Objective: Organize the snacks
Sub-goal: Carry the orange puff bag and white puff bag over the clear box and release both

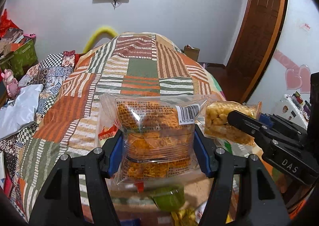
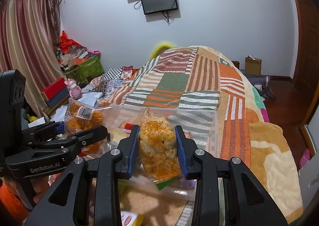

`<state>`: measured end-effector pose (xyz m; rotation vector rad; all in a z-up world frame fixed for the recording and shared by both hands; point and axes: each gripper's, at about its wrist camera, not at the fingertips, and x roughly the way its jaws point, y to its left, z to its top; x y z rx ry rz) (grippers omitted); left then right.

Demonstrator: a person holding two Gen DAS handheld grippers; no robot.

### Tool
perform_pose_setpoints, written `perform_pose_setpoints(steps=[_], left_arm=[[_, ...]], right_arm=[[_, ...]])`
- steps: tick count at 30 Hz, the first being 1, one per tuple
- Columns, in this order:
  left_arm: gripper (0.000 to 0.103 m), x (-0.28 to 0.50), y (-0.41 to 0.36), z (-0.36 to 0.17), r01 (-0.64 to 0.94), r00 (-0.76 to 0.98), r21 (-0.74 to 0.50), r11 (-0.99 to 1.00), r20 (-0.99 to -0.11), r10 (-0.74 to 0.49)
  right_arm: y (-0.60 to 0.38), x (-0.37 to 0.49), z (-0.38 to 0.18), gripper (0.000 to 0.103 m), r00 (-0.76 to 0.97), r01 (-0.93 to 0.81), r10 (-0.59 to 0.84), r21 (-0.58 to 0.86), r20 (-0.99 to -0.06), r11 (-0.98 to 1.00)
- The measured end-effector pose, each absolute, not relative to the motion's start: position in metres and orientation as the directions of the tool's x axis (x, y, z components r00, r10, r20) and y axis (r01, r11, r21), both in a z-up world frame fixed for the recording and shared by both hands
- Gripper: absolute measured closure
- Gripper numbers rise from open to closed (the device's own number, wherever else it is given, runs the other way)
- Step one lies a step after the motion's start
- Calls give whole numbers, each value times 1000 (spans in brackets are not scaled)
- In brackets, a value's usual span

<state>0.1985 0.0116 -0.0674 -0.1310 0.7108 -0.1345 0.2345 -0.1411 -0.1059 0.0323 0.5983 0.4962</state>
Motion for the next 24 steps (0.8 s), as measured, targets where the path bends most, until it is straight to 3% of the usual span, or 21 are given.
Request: perform_pose_setpoints(steps=[17,21,24], left_arm=[[36,228,11,-79,23,775,-123,992,-625,-95],[34,222,10,-76,36,772,-122,992,-627,-105],[33,215,9,-73,46,773,-116,992,-626,-109]], right_arm=[[-132,259,-126,70,694,-401,397,135,-601,906],[-134,253,-120,52,714,-392,381,116,-588,913],[-136,247,-113,48,728,-394,380,106,-570,913]])
